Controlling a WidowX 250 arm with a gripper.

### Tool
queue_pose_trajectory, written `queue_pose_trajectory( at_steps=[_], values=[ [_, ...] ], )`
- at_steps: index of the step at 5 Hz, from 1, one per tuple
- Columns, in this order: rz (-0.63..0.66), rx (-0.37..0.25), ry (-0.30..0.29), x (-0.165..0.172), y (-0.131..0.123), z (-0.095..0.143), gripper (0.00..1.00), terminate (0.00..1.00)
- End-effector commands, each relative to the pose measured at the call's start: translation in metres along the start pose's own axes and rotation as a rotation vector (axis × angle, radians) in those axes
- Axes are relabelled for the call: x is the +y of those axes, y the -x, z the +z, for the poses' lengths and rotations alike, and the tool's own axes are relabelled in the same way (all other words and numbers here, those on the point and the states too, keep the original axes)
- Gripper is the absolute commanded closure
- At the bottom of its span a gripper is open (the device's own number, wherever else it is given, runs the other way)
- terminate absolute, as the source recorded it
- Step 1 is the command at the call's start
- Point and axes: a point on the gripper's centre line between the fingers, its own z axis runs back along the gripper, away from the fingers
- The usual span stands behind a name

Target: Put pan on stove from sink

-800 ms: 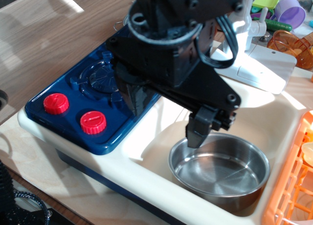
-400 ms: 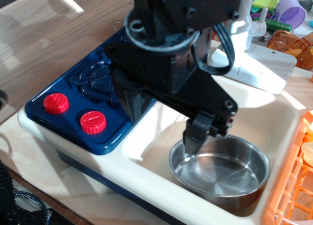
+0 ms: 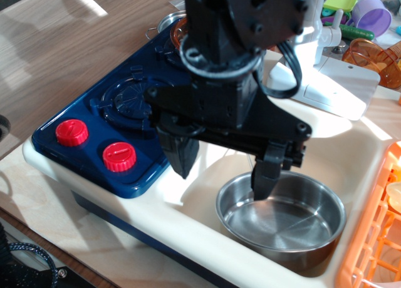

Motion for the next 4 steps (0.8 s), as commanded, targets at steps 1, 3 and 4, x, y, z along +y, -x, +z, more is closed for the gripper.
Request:
queue_pose_trajectory(
  at_steps=[1, 3, 4],
  values=[
    [0.115, 0.018, 0.060, 0.006, 0.001, -0.010, 0.00, 0.00],
    [0.111, -0.017, 0.049, 0.017, 0.007, -0.025, 0.00, 0.00],
    [0.123, -0.010, 0.078, 0.016, 0.001, -0.033, 0.00, 0.00]
  ],
)
